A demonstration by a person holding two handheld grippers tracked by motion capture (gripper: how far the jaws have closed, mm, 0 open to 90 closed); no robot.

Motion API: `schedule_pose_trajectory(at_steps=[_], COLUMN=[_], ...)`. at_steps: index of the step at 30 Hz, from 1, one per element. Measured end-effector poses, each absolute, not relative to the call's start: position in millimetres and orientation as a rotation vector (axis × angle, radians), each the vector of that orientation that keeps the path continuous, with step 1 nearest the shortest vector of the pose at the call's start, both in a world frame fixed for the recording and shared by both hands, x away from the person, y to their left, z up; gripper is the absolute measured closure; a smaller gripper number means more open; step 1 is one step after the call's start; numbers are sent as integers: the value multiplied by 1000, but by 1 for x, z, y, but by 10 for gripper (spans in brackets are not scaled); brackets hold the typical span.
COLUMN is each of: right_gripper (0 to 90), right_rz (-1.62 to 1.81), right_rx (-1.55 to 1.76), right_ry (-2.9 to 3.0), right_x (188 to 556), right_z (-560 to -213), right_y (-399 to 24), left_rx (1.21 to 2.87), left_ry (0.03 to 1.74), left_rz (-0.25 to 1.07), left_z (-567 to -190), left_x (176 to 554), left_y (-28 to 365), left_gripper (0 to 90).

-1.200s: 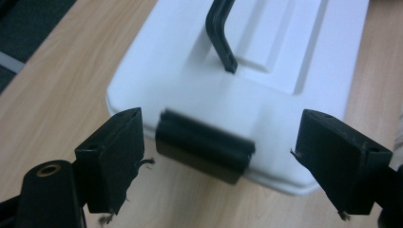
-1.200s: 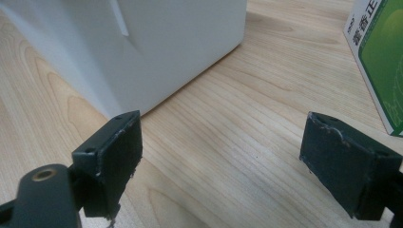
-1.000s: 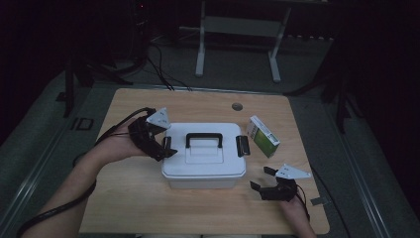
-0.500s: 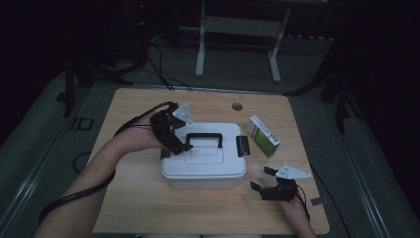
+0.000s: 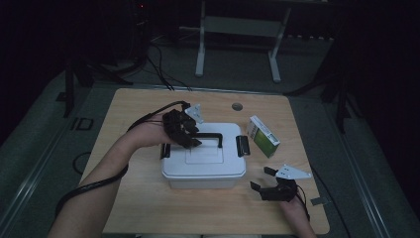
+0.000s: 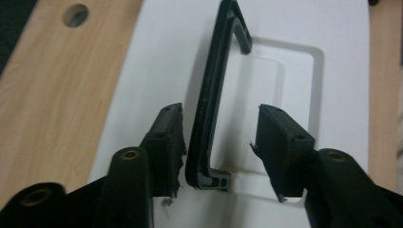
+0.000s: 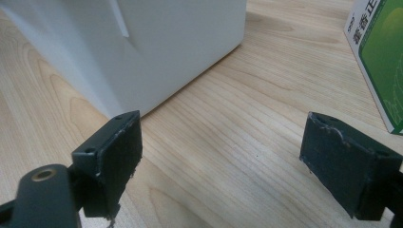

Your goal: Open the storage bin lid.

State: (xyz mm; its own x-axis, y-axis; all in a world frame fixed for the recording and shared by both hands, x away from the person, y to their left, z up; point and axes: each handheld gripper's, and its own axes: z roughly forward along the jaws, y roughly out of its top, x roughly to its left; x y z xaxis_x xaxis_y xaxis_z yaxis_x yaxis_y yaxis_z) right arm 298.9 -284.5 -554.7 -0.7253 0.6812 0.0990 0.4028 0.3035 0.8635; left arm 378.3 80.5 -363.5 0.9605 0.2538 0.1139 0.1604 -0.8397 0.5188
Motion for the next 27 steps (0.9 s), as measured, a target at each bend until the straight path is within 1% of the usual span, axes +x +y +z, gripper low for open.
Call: schedule_pose_trajectory(at_steps=[1, 3, 4, 5, 6, 8, 11, 12, 15, 16, 17, 18, 19, 21, 22, 23, 25, 26, 27], right_gripper=[137, 138, 138, 138, 137, 138, 138, 138, 138, 138, 138, 137, 138, 138, 137, 138, 138, 138, 138], right_rz=[1388, 1387, 1387, 1387, 1388, 1388, 1390, 1391, 1391, 1390, 1390, 1390, 1390, 1391, 1391, 1392, 1392, 1393, 1393], right_rx=[983, 982, 986, 986, 984, 982, 984, 985, 984, 985, 985, 984, 984, 984, 984, 985, 986, 987, 987], right_ry=[2289, 2291, 2292, 2292, 2292, 2291, 2293, 2294, 2293, 2295, 2295, 2295, 2297, 2297, 2298, 2297, 2299, 2299, 2299], right_x=[299, 299, 299, 299, 299, 299, 299, 299, 299, 299, 299, 299, 299, 299, 299, 299, 299, 299, 299], right_z=[-555, -555, -555, -555, -555, -555, -555, -555, -555, -555, -555, -555, -555, -555, -555, -555, -555, -555, -555], right_y=[-284, -284, -284, -284, -284, -284, -285, -285, -285, -285, -285, -285, -285, -285, -285, -285, -285, -285, -285], left_rx=[2585, 2591, 2610, 2610, 2622, 2628, 2658, 2670, 2728, 2768, 2768, 2802, 2810, 2820, 2828, 2836, 2848, 2850, 2852], left_ry=[294, 286, 282, 282, 281, 270, 258, 263, 242, 233, 233, 223, 221, 219, 228, 213, 214, 202, 215], left_rz=[242, 220, 210, 210, 204, 194, 189, 191, 187, 161, 161, 177, 164, 168, 137, 155, 130, 148, 127], left_z=[-364, -364, -365, -365, -365, -365, -363, -363, -363, -364, -364, -364, -364, -364, -364, -364, -363, -363, -363], left_x=[378, 380, 382, 382, 382, 382, 383, 383, 383, 384, 384, 384, 384, 384, 385, 384, 384, 384, 385], left_y=[80, 79, 75, 75, 72, 70, 64, 62, 55, 51, 51, 47, 46, 42, 40, 39, 38, 37, 37], left_gripper=[564, 572, 620, 624, 657, 682, 693, 725, 726, 728, 728, 728, 764, 780, 810, 814, 818, 822, 822])
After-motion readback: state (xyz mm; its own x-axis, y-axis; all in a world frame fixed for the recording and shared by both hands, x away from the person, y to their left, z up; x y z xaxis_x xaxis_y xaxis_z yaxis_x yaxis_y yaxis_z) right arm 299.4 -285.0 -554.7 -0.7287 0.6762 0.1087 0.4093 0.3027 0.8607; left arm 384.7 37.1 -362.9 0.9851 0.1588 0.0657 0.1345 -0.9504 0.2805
